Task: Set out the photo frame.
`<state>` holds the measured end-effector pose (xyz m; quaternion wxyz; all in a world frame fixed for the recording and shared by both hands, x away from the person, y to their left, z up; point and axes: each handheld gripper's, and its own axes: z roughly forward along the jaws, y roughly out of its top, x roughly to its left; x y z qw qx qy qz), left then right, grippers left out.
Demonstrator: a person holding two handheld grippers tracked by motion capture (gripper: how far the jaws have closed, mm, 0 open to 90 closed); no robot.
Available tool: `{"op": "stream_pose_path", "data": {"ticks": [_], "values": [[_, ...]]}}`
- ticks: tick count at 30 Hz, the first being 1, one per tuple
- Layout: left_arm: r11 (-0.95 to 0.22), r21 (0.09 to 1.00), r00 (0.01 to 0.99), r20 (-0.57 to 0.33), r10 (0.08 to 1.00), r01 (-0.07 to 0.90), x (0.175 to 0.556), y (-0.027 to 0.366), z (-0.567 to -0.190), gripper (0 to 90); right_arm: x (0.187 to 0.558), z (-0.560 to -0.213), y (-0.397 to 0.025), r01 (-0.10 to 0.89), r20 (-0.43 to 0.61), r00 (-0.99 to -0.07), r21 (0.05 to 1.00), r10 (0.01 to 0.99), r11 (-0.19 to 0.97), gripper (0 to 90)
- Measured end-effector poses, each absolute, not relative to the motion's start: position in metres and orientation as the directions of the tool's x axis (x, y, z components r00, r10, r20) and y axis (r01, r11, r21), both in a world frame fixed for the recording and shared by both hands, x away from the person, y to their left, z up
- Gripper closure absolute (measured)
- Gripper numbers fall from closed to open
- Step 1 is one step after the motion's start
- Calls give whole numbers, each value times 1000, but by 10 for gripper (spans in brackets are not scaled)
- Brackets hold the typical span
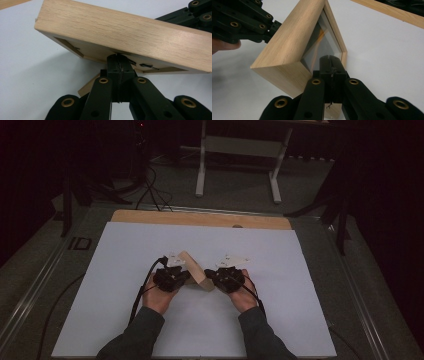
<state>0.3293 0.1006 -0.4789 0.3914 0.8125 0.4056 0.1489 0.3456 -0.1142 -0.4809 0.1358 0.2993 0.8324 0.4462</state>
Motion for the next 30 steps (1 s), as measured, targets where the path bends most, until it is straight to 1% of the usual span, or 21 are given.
{"op": "stream_pose_path", "data": {"ticks": [8, 23, 30], "values": [[-358, 756, 623, -82, 778, 547, 332, 101, -479, 897, 344, -481, -113, 374, 43, -789, 825, 612, 424, 897], [-327, 756, 617, -126, 777, 567, 338, 102, -480, 898, 341, -482, -108, 367, 49, -802, 827, 596, 426, 897], [-337, 757, 625, -119, 771, 560, 341, 101, -480, 897, 340, -482, -106, 364, 49, -807, 826, 588, 431, 897]]}}
